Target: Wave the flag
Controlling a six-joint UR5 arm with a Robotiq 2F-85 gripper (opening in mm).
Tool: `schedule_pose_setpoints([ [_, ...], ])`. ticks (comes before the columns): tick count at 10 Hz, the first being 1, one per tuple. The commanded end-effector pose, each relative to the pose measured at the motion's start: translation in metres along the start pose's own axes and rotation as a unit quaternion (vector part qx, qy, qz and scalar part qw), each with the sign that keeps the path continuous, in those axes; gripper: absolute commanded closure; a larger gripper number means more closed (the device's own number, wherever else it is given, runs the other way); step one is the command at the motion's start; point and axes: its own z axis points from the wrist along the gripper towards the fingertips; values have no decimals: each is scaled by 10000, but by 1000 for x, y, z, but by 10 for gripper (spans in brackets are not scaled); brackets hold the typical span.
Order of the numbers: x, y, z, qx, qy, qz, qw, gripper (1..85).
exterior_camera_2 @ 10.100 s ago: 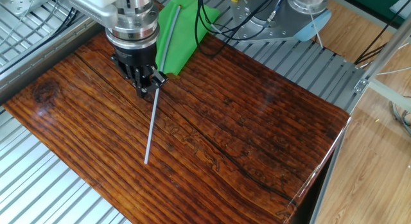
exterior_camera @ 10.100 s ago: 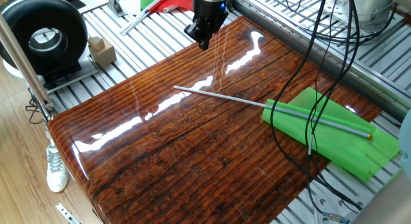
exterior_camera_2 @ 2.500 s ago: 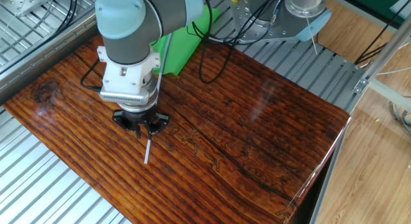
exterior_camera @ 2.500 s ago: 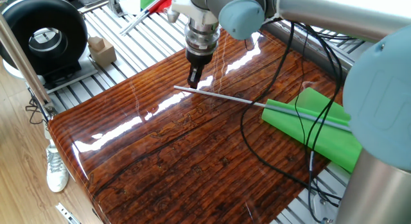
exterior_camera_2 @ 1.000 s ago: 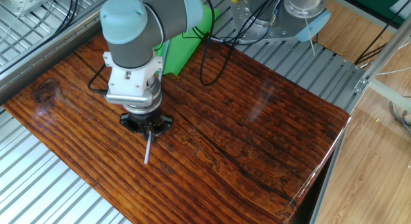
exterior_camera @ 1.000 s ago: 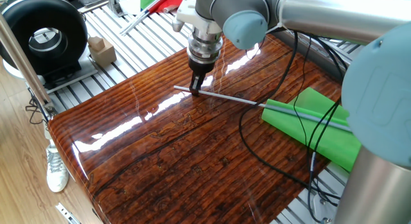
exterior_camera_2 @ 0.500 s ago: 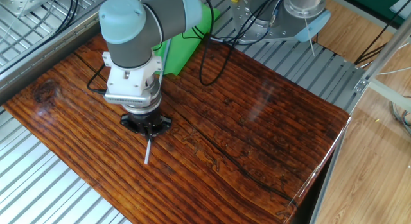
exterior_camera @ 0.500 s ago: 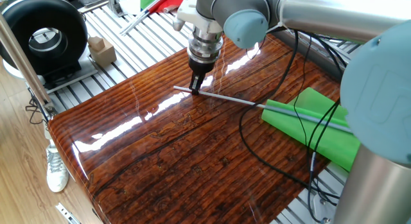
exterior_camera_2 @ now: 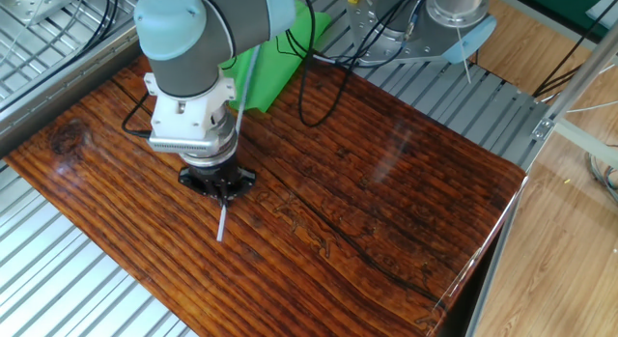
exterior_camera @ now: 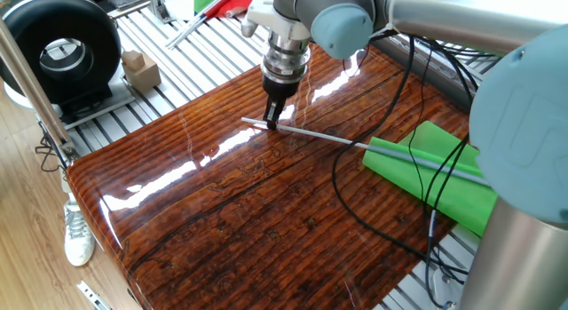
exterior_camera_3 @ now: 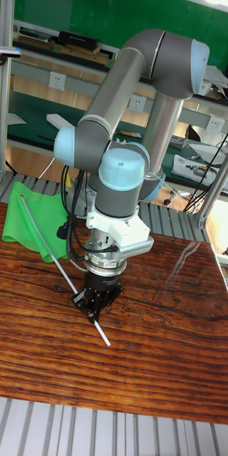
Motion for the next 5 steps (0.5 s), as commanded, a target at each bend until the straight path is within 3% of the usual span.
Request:
schedule_pose_setpoints([
  [1,5,-5,-13,191,290,-202,9992,843],
  [5,26,-15,-35,503,594,-579,9953,843],
])
